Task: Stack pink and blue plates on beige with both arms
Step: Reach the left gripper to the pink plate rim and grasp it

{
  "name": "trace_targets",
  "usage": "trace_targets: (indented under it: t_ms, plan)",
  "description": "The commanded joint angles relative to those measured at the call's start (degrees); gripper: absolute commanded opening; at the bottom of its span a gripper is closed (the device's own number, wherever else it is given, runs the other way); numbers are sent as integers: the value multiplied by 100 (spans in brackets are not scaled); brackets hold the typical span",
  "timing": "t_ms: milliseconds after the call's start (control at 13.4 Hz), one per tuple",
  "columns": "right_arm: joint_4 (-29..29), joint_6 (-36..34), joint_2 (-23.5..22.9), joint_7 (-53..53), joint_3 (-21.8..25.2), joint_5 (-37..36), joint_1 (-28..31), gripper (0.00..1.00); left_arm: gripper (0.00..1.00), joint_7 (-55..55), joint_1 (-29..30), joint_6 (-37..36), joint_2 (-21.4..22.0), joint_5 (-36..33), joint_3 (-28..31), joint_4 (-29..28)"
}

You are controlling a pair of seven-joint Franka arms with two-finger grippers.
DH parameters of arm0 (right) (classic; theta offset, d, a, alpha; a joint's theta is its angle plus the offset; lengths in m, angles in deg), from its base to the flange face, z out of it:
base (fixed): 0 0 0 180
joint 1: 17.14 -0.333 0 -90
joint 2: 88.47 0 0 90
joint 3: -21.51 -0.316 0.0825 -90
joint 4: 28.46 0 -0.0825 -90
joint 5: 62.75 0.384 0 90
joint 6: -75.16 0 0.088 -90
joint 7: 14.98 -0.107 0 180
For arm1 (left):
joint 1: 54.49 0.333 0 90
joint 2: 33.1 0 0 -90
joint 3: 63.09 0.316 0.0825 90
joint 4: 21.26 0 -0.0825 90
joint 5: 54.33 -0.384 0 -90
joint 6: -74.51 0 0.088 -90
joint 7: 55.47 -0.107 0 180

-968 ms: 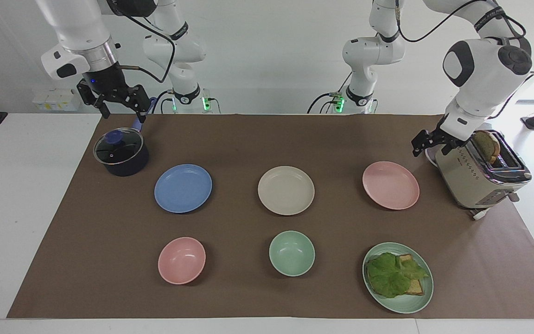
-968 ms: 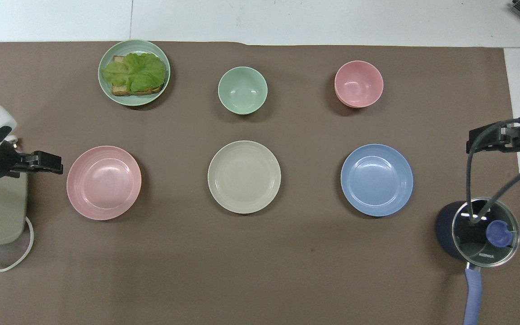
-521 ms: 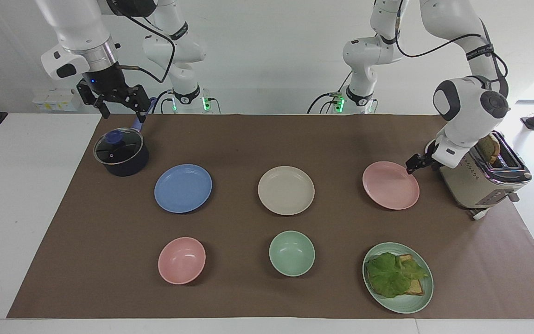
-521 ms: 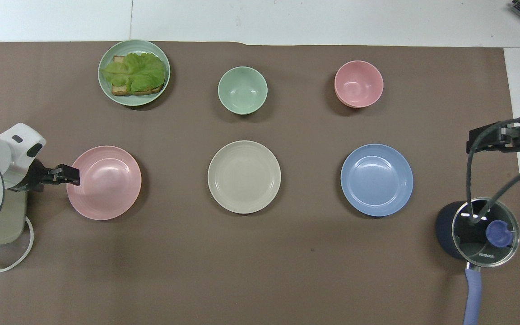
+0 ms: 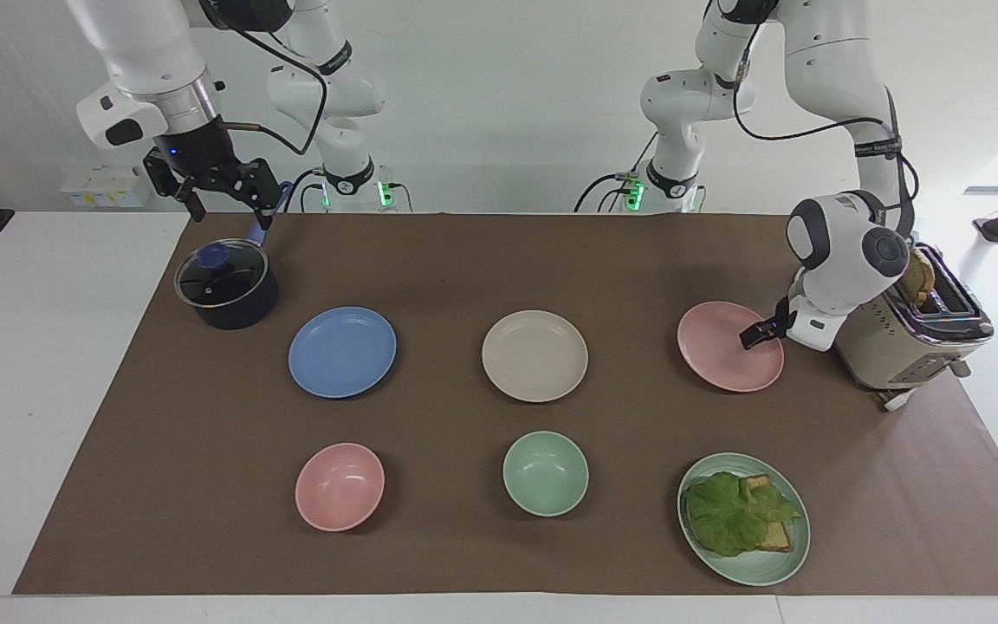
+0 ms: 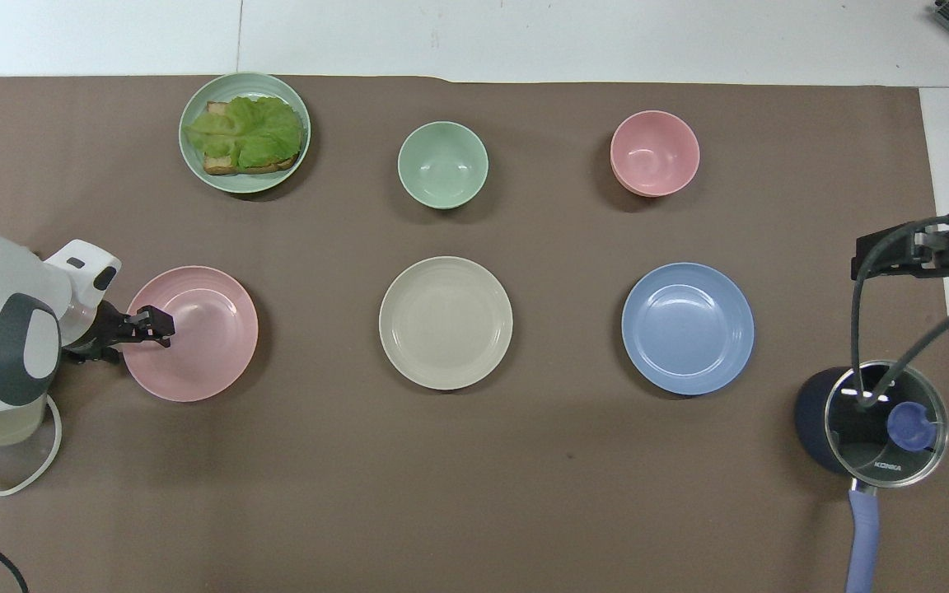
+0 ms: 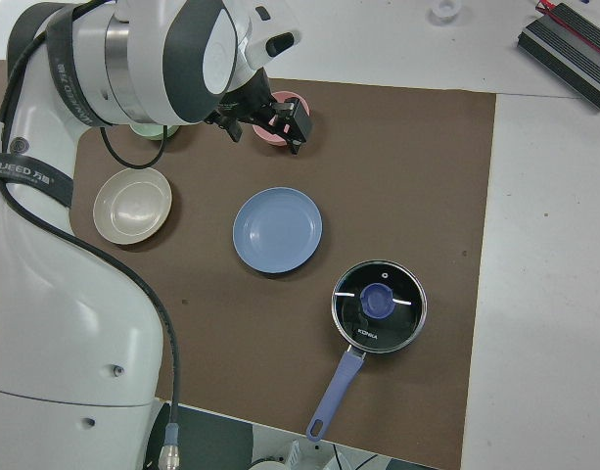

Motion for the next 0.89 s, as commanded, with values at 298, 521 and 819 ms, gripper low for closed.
trace_targets:
  t_ms: [298,521,819]
  plan:
    - [33,-67,-7,157,-31,160,94,100,0,-164,19,-937,47,-88,-16,600]
    - [33,-67,-7,139,-31,160,86,100,0,-155,-15,-2052,47,34,-33,1425]
    - [-38,-58,37,69,-23,160,103,100,0,-15,-173,-2504,108,957,-234,1867]
